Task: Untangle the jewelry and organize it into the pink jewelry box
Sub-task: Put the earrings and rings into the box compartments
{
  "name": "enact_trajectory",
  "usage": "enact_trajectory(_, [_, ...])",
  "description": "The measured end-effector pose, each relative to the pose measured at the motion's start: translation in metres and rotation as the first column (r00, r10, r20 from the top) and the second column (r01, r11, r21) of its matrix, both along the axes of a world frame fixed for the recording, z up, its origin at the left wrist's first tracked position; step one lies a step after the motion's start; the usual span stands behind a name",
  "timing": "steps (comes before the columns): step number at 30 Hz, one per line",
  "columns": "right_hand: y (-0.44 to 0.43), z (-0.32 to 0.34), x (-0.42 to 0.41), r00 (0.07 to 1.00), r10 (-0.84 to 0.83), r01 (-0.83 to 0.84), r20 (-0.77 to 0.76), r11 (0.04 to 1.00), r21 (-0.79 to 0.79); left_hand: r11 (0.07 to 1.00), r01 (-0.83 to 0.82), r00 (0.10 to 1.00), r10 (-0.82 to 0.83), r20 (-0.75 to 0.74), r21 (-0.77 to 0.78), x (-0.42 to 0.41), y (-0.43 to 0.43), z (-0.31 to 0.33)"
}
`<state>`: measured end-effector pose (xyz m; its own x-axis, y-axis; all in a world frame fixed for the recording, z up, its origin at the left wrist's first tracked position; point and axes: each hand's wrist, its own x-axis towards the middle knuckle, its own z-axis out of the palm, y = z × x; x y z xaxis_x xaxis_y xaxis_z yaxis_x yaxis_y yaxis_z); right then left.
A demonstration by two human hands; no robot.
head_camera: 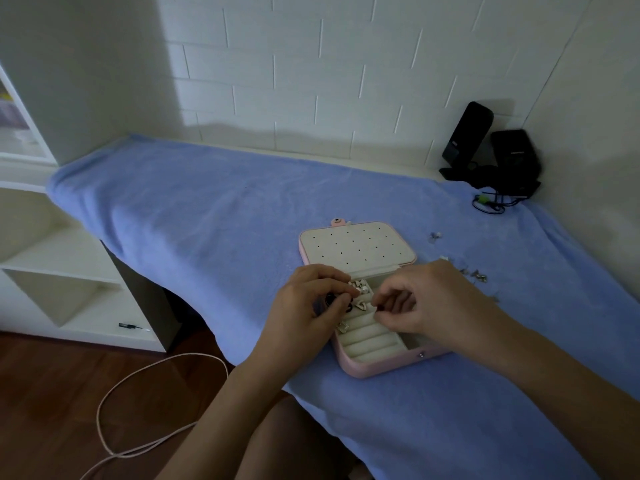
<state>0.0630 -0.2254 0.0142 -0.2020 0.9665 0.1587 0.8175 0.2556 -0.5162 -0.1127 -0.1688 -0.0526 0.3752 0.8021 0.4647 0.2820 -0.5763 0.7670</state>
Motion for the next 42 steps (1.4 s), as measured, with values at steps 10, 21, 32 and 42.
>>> enact_trajectory(10, [0.007,-0.005,0.005,0.999,0.046,-0.046,0.005,0.999,0.006,1.000,-0.003,1.000,0.003,-0.023,0.010,-0.001,-0.001,0.000])
enact_trajectory(21, [-0.006,-0.015,0.005,0.970,-0.143,0.137,-0.197,0.990,-0.044,0.999,-0.002,0.998,0.005,-0.065,0.046,0.001,-0.001,0.001])
enact_trajectory(32, [-0.010,-0.024,0.003,0.978,-0.148,0.168,-0.147,0.976,0.136,0.997,0.037,0.997,-0.033,-0.072,0.062,-0.002,-0.002,0.001])
enact_trajectory(42, [-0.020,-0.041,0.008,1.000,0.010,-0.015,0.015,0.950,0.312,0.977,0.127,0.986,-0.106,-0.128,0.174,0.002,-0.001,0.003])
